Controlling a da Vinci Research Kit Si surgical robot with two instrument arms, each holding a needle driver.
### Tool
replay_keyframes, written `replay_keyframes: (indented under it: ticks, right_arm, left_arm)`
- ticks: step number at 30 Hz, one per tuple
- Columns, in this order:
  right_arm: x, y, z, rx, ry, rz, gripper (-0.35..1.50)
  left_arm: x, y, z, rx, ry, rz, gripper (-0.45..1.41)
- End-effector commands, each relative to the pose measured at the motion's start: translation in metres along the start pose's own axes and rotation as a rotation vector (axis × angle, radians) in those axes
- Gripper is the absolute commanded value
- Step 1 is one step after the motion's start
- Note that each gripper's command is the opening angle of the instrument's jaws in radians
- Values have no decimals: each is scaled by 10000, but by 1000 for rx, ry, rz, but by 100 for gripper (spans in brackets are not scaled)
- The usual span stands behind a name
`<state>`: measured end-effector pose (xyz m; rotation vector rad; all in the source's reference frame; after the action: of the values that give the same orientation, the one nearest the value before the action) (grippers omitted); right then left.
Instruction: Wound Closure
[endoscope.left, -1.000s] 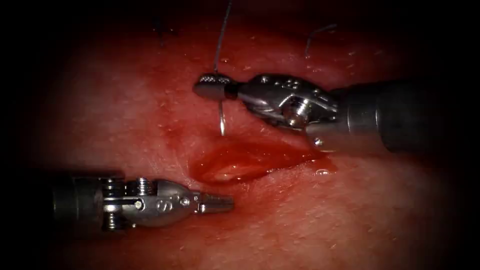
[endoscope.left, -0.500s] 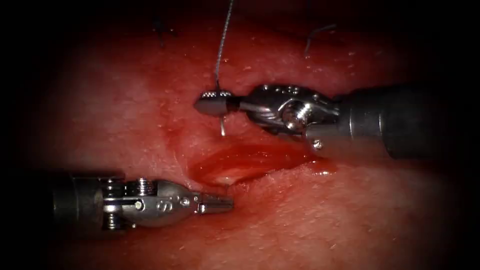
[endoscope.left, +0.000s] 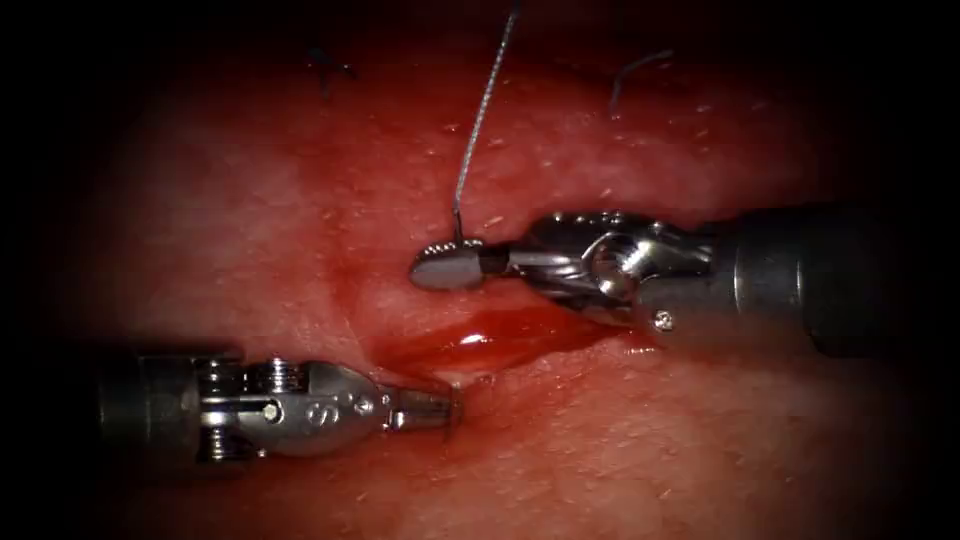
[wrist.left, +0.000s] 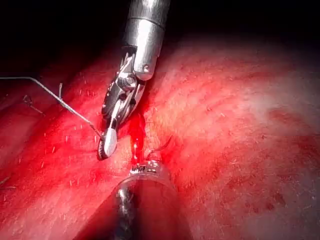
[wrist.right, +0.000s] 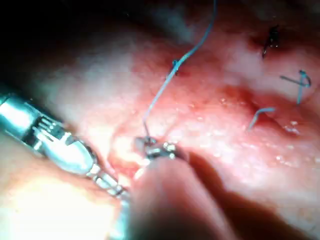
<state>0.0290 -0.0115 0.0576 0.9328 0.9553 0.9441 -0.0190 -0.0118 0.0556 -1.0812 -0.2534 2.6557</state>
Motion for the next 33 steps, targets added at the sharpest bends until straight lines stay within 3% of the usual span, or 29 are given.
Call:
replay_keyframes:
  ticks: [1,2,4,5,14,21,24,26,27,29,33]
  right_arm:
    - [-2,3,8,-9,9,-21,9]
    - [6,7,9,-56,73,-61,86]
    - [20,14,9,-112,172,-170,128]
    - [27,19,8,-155,202,-257,136]
    - [54,19,-11,-288,256,-396,130]
    - [59,16,-2,-279,241,-413,125]
    - [57,15,1,-277,235,-420,120]
    - [58,14,0,-277,234,-424,93]
    - [60,12,-1,-277,235,-422,69]
    - [62,9,-3,-294,241,-415,-35]
    - [61,4,-8,-351,259,-384,-35]
  left_arm:
    - [0,1,9,-1,0,0,-37]
    - [0,2,9,0,0,-1,-37]
    - [0,2,9,0,0,-1,-37]
    - [0,2,9,0,0,-1,-37]
    - [1,2,10,0,0,-1,-37]
    - [0,3,12,0,0,0,-38]
    - [0,4,13,-3,1,0,-38]
    - [0,4,14,-2,1,0,-38]
    - [0,4,14,-2,1,0,-38]
    - [0,4,14,-2,1,0,-38]
    - [0,4,14,-2,1,0,-38]
